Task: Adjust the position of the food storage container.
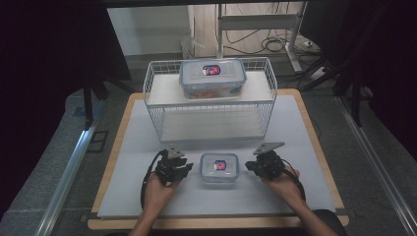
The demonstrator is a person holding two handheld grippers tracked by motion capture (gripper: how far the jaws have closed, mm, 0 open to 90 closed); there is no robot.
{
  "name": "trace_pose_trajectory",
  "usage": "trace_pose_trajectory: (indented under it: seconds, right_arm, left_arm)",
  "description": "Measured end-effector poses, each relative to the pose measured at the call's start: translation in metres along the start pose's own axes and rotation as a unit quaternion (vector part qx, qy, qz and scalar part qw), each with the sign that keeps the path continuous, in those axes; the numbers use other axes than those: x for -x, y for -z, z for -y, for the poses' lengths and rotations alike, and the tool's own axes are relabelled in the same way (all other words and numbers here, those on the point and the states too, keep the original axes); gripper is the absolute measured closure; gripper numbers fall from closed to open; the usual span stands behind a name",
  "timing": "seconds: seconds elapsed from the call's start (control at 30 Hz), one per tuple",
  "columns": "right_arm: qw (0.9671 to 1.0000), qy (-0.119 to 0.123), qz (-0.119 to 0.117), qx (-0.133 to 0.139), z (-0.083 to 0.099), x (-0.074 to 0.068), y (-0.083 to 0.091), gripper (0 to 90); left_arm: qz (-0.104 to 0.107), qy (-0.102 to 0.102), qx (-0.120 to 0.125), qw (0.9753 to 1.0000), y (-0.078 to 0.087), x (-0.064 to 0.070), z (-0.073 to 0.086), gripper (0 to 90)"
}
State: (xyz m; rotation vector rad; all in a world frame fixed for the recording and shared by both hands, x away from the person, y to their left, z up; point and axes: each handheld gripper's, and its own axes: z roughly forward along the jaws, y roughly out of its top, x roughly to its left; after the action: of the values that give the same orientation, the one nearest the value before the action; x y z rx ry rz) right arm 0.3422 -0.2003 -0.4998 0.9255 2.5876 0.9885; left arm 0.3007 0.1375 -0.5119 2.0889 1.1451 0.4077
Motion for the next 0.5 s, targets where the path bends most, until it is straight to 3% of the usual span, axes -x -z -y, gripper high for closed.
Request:
trace_pose_trajectory:
  seconds: [0.03,0.13,0.17,0.27,0.37,0.5]
  right_arm:
    - [0.9999,0.000,0.009,0.012,0.006,0.007,0.009,80.2]
    - [0.9996,-0.002,0.020,0.022,0.013,0.014,0.020,71.4]
    - [0.9996,-0.002,0.020,0.022,0.013,0.014,0.020,71.4]
    - [0.9992,-0.006,0.019,0.034,0.019,0.017,0.027,60.5]
    - [0.9990,-0.002,0.018,0.040,0.024,0.013,0.031,48.4]
    - [0.9989,0.005,0.022,0.042,0.029,0.011,0.032,41.4]
  left_arm:
    - [-0.001,-0.002,0.009,1.0000,0.011,-0.004,0.007,58.1]
    - [0.001,-0.001,0.021,0.9998,0.020,-0.007,0.013,49.0]
    - [-0.002,0.000,0.030,0.9996,0.024,-0.008,0.016,49.0]
    - [-0.005,0.007,0.044,0.9990,0.032,-0.009,0.023,37.9]
    - [-0.009,0.006,0.042,0.9991,0.035,-0.008,0.031,27.3]
    - [-0.018,-0.002,0.028,0.9994,0.036,-0.005,0.038,24.7]
